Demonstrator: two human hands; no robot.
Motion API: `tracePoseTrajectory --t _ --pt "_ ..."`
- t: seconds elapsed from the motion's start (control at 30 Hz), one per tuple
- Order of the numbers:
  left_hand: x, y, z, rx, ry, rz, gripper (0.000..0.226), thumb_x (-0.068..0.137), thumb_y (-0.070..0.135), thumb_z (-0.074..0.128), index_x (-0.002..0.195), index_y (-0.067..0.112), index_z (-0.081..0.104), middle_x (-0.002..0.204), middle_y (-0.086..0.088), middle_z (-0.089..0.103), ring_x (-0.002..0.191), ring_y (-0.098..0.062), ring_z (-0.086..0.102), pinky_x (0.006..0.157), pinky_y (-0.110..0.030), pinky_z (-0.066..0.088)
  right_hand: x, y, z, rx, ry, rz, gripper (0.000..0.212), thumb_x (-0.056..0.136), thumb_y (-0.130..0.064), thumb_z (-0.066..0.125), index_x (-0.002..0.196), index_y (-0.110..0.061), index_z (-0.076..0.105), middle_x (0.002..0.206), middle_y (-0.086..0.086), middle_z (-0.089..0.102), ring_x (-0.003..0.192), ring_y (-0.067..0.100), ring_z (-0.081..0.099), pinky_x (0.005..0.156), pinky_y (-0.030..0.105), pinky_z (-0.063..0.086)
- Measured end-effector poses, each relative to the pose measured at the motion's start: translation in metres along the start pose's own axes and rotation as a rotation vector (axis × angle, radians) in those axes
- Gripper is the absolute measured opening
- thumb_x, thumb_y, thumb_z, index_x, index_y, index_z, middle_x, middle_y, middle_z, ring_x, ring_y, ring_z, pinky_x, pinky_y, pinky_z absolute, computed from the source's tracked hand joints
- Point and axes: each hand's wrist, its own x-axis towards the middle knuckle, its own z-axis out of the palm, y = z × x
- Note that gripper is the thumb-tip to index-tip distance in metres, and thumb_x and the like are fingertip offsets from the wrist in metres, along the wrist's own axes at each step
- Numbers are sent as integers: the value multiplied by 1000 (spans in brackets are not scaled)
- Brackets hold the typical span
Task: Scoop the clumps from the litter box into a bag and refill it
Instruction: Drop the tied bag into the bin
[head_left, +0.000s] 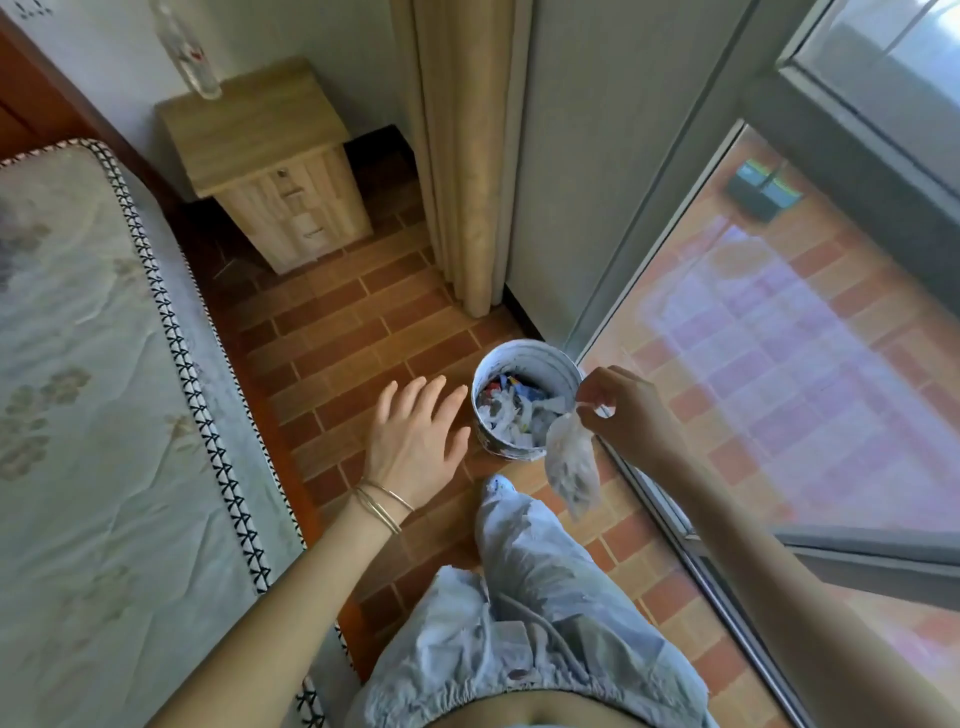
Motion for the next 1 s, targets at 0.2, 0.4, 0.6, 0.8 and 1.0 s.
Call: tracePoseTrajectory --t 0.2,0.4,0.6,0.8,1.0 --pt "63 -5 1 -2 16 35 50 88 42 35 127 19 57 126 -9 59 116 -29 53 102 -50 36 51 19 -5 -19 -61 61 14 69 5 67 79 -6 65 76 0 54 67 18 51 59 5 34" --pt "108 -10 4 -26 5 65 48 87 40 36 124 18 59 121 -10 61 113 -29 55 99 -50 38 92 29 -1 -9 -80 140 17 66 7 66 78 -5 65 76 3 56 66 20 54 57 16 37" --pt "142 -30 10 -26 -63 87 50 88 41 33 123 18 60 119 -10 63 111 -30 57 97 -50 40 137 39 8 36 27 274 19 65 5 67 74 -12 63 73 4 57 69 28 58 65 34 47" --pt "164 -46 21 -6 -128 105 52 88 42 31 121 17 62 120 -10 63 111 -29 57 97 -49 41 158 43 28 102 -8 414 19 67 5 67 81 -8 65 85 12 66 74 25 61 69 31 48" --pt "174 -52 26 -14 -151 160 51 88 41 32 120 16 62 119 -10 63 108 -29 58 94 -48 43 148 47 43 122 -191 500 32 77 -4 68 109 -7 63 112 11 64 102 25 60 79 23 41"
